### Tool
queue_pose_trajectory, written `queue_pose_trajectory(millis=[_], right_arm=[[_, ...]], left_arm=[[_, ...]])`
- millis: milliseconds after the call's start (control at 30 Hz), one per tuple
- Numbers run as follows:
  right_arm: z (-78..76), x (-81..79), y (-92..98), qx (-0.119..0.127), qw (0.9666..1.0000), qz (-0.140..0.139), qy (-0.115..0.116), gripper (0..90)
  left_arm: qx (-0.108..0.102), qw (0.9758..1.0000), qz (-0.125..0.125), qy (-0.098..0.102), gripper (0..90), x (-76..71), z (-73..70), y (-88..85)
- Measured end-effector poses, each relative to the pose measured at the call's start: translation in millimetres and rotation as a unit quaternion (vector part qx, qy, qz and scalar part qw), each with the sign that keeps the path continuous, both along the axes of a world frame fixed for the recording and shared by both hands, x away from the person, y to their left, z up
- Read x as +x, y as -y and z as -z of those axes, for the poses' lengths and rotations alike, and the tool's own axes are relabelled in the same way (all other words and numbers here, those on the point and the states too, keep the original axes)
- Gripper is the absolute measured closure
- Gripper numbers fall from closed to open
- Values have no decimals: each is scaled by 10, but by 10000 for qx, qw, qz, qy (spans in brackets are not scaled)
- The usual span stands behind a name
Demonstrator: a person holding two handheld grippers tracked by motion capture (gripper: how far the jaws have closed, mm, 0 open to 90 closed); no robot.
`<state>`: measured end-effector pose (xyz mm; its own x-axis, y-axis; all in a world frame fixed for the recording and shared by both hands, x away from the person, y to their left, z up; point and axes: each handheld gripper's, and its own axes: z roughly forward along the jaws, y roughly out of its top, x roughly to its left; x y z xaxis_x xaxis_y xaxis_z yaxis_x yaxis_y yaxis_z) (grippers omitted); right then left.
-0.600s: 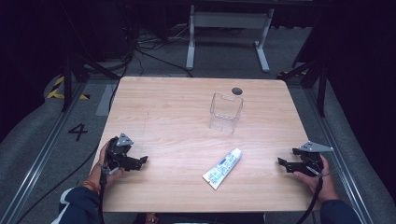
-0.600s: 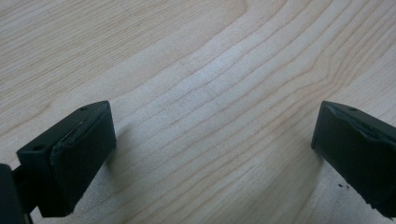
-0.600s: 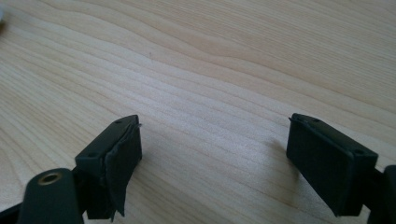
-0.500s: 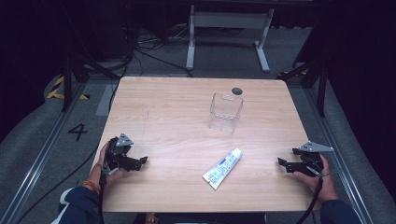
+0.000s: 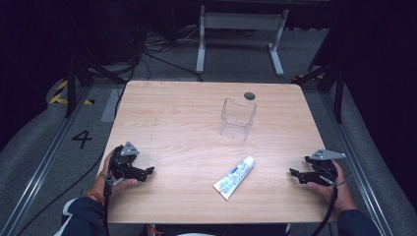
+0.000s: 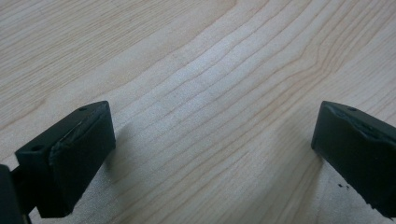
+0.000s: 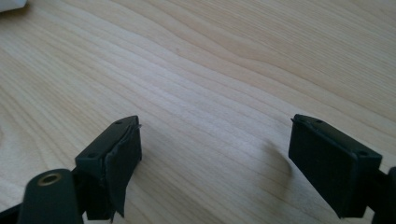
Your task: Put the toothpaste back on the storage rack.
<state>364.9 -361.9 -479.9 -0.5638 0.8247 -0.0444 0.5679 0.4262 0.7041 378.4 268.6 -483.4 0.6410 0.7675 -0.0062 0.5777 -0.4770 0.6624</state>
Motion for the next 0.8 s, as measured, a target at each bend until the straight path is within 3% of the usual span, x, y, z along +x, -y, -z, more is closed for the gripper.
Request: queue_pose_trajectory(millis=[167, 400, 567, 800], right_arm=[[-55, -18, -89, -4, 9998, -212, 52, 176], [-226, -34, -386, -130, 9952, -959, 162, 179], [-353, -31, -594, -171, 9889, -1459, 224, 183], [-510, -20, -974, -297, 9736, -2243, 290, 186]], left_arm=[[-1, 10000, 1, 1, 1, 0, 0, 0], [-1, 10000, 0, 2, 1, 0, 0, 0], [-2, 10000, 0, 0, 1, 0, 0, 0], [-3, 10000, -1, 1, 1, 0, 1, 0]])
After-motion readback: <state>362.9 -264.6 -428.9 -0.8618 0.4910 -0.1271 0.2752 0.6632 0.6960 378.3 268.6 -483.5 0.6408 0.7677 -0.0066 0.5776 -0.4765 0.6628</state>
